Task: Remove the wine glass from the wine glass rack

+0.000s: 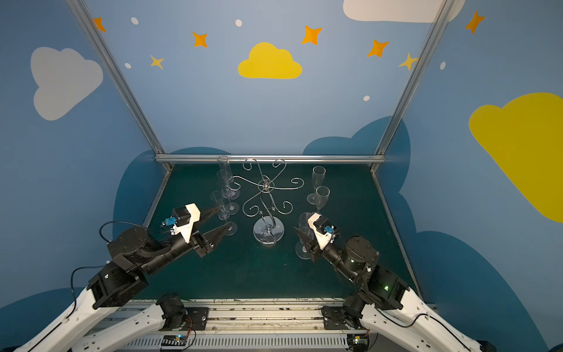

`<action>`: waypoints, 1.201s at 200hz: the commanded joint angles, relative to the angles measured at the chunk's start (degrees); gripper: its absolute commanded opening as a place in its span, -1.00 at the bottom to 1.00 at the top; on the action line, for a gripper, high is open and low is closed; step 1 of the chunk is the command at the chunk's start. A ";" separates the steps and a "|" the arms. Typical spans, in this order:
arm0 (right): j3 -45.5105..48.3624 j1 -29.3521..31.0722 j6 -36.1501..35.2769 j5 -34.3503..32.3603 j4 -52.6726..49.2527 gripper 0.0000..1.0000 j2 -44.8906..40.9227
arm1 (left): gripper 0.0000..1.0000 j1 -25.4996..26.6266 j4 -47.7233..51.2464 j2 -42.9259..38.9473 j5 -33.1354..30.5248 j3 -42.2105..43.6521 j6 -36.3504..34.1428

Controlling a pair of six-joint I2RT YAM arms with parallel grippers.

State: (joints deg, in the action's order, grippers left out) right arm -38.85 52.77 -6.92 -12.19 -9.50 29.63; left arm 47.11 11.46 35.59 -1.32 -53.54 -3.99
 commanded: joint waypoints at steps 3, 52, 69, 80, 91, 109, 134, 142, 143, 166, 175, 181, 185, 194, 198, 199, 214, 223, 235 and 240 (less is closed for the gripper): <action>5.79 -3.63 -1.69 -1.76 10.95 -0.57 -1.80 | 0.25 0.17 0.49 -1.68 -1.86 1.13 2.29; 14.35 -16.18 0.56 6.11 23.40 -0.59 2.57 | 0.25 0.16 0.39 -2.64 -3.26 2.12 3.54; 16.81 -19.93 1.26 8.13 28.09 -0.59 4.79 | 0.26 0.13 0.54 -2.64 -3.82 2.08 3.81; 18.12 -22.22 1.49 9.78 30.89 -0.58 6.03 | 0.26 0.12 0.83 -2.64 -4.06 2.09 3.98; 19.02 -24.56 2.01 10.70 32.47 -0.57 7.28 | 0.26 0.17 1.08 -2.72 -4.29 2.20 4.30; 19.92 -28.85 3.72 13.52 34.42 -0.57 9.21 | 0.26 0.17 1.24 -2.98 -4.54 2.45 4.80; 18.81 -33.84 6.29 17.33 33.90 -0.58 11.76 | 0.27 0.14 1.11 -3.07 -4.80 2.83 5.11; 17.78 -34.68 7.77 16.97 32.39 -0.59 12.67 | 0.27 0.16 1.00 -3.00 -4.76 2.79 5.17; 17.64 -34.76 8.13 16.78 32.15 -0.59 12.75 | 0.27 0.17 1.05 -2.99 -4.79 2.81 5.20; 15.73 -35.96 9.63 17.61 31.03 -0.59 15.97 | 0.26 0.11 1.25 -2.46 -4.71 2.39 5.33; 15.74 -36.01 9.78 18.02 32.62 -0.59 17.25 | 0.27 0.17 1.26 -2.29 -4.76 2.39 5.31; 15.74 -36.11 9.83 18.22 33.40 -0.59 18.07 | 0.27 0.17 1.24 -2.16 -4.79 2.33 5.29; 15.78 -36.19 9.83 18.25 33.88 -0.59 18.60 | 0.27 0.12 1.21 -2.11 -4.77 2.34 5.31; 15.74 -36.32 9.82 18.18 35.02 -0.59 19.85 | 0.27 0.12 1.17 -2.02 -4.82 2.39 5.31; 15.74 -36.38 9.85 18.16 35.41 -0.59 20.42 | 0.27 0.09 1.19 -2.00 -4.82 2.39 5.31; 15.74 -36.36 9.88 18.12 35.51 -0.59 20.58 | 0.27 0.13 1.19 -1.96 -4.82 2.39 5.31; 15.58 -36.64 9.77 18.00 36.60 -0.60 22.50 | 0.27 0.12 1.25 -1.85 -4.85 2.28 5.40; 15.48 -36.74 9.56 17.99 37.06 -0.60 23.50 | 0.27 0.13 1.36 -1.77 -4.88 2.25 5.37; 15.06 -36.95 9.19 17.82 37.29 -0.60 24.73 | 0.27 0.16 1.54 -1.59 -5.07 2.07 5.23; 15.01 -37.08 9.02 17.81 37.36 -0.60 25.13 | 0.27 0.17 1.62 -1.48 -5.16 2.04 5.15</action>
State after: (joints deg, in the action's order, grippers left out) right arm -21.67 16.29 1.76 5.23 24.29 53.21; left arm 47.11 12.93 33.85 -5.87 -51.07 0.86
